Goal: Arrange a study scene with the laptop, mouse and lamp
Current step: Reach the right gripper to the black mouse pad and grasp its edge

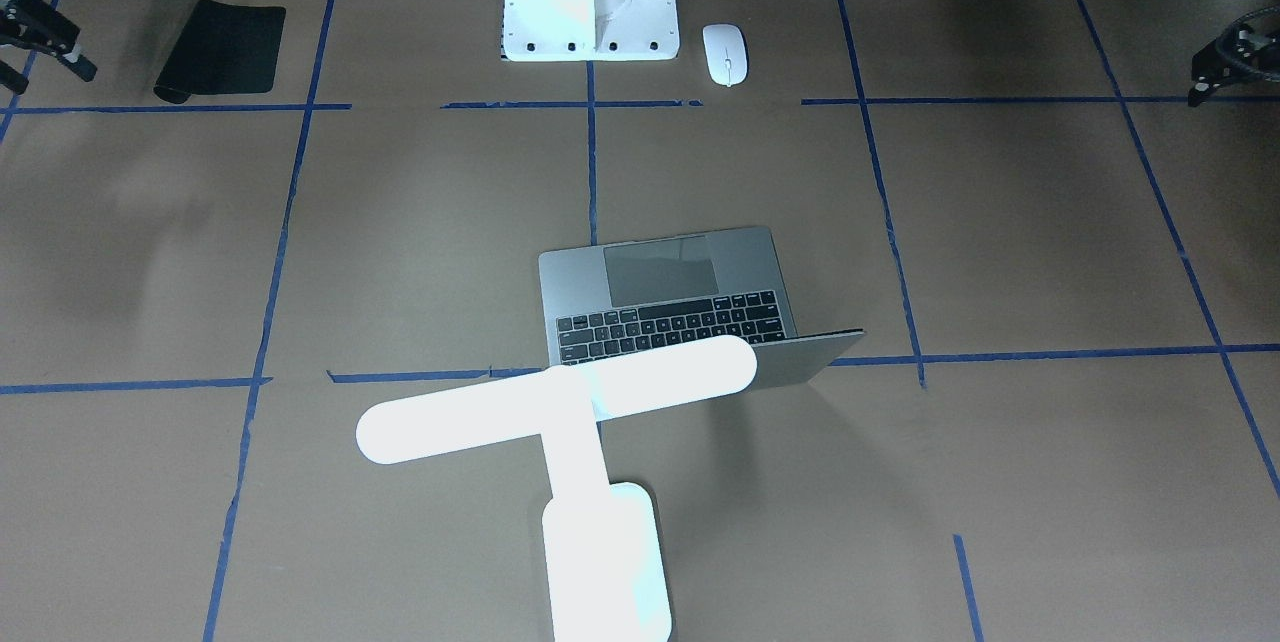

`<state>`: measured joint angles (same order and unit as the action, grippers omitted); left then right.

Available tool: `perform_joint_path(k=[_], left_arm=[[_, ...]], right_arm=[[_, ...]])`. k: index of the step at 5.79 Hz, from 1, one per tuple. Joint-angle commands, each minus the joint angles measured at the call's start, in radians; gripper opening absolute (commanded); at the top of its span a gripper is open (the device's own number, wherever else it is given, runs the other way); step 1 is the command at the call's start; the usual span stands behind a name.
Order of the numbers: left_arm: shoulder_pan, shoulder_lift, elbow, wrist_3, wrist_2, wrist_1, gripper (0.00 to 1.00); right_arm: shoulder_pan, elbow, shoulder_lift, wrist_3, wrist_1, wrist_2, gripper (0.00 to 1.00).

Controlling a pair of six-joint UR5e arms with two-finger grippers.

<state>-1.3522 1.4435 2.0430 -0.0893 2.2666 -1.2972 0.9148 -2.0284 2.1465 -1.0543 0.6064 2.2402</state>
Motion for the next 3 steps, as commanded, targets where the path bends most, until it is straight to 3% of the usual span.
perform_joint_path(k=[1, 3], left_arm=[[-0.025, -0.015, -0.001, -0.009, 0.024, -0.002, 1.00], [-0.025, -0.015, 0.005, -0.004, 0.025, -0.002, 1.00]], right_arm=[[-0.227, 0.072, 0.059, -0.229, -0.287, -0.170, 1.00], [-0.350, 0.089, 0.095, -0.277, -0.323, -0.258, 1.00]])
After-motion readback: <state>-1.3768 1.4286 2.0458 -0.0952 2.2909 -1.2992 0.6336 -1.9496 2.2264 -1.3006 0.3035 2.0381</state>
